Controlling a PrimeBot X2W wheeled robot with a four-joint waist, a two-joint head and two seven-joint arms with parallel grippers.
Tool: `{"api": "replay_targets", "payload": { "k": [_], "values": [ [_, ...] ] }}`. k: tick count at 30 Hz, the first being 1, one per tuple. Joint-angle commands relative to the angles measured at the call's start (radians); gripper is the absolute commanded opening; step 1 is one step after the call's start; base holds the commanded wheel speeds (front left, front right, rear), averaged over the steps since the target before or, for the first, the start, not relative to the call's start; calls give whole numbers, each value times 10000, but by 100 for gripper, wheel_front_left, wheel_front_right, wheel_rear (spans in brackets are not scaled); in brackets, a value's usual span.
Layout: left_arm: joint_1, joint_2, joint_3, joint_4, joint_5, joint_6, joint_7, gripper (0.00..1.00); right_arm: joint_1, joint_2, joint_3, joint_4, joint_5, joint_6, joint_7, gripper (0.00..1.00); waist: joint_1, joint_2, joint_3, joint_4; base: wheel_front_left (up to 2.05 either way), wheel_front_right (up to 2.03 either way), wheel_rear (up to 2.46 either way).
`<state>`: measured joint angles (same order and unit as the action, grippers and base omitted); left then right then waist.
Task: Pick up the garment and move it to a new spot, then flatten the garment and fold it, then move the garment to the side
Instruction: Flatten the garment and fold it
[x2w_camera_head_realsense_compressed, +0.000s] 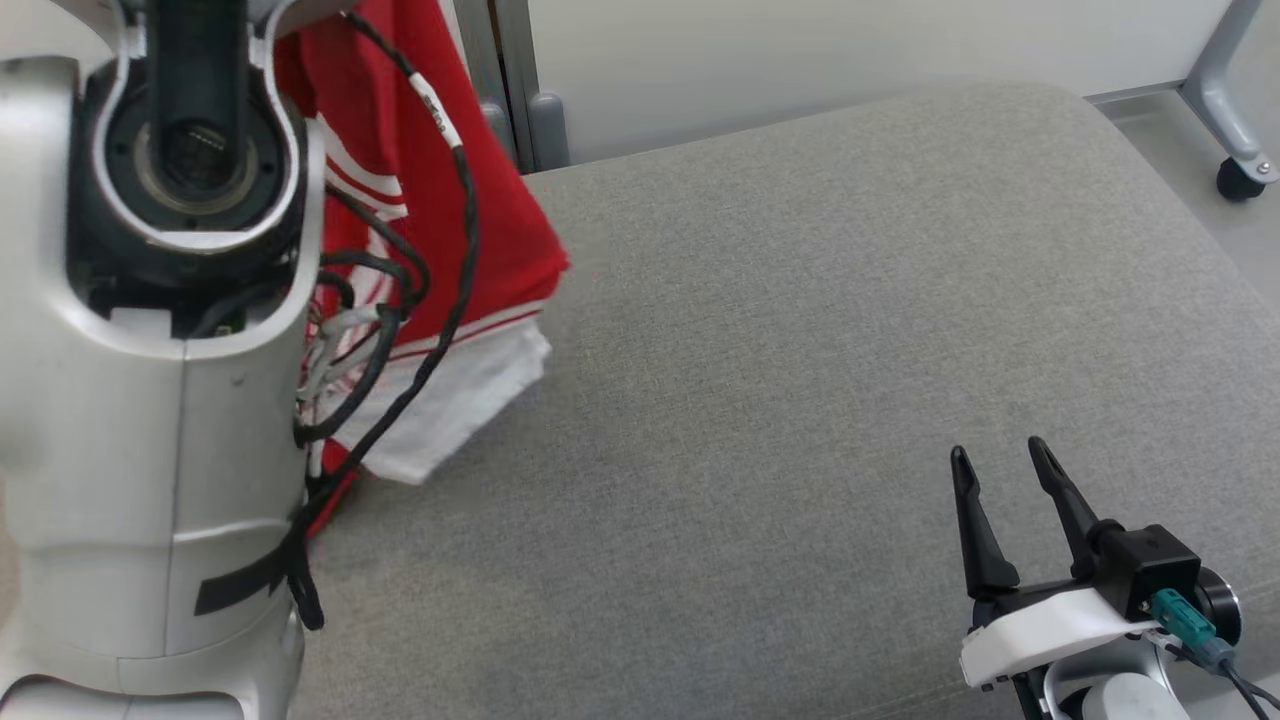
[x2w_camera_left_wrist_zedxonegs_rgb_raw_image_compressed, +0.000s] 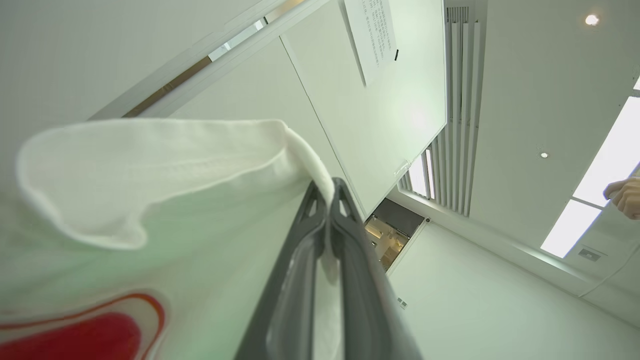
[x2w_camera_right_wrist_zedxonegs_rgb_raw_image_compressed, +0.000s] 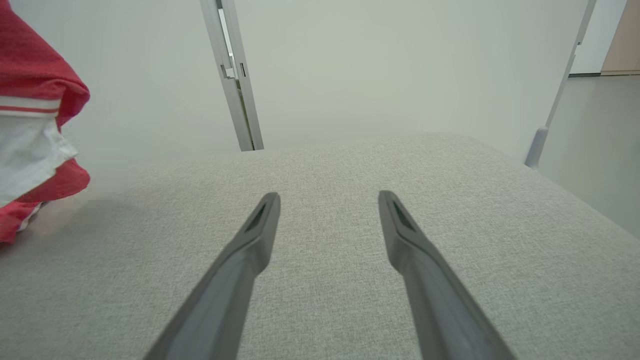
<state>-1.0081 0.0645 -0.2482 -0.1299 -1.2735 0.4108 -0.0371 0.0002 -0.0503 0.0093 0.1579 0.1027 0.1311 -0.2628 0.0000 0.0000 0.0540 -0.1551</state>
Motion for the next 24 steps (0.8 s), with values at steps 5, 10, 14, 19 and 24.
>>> {"api": "replay_targets", "payload": {
  "k": [5,10,14,19,24],
  "values": [
    [-196,293,253,-948,-785,488,987,0,150,-8,-133,24,55,-5,-37,100,0,0,-43,124,0,0,0],
    [174,611,540,-1805,-1304,1099,1697,0,158,-8,-167,29,-21,-7,-37,100,0,0,-120,324,0,0,0],
    [678,702,768,-2487,-1734,1653,2116,0,180,-8,-176,-21,-73,-5,-37,100,0,0,-165,472,0,0,0],
    [1349,502,820,-3332,-2232,2197,2403,0,71,-10,-86,-66,-142,-5,-37,100,0,0,-52,598,0,0,0],
    [1777,270,482,-3309,-2454,2323,2448,0,-275,-8,96,-43,-131,-5,-37,100,0,0,245,469,0,0,0]
  ]
}}
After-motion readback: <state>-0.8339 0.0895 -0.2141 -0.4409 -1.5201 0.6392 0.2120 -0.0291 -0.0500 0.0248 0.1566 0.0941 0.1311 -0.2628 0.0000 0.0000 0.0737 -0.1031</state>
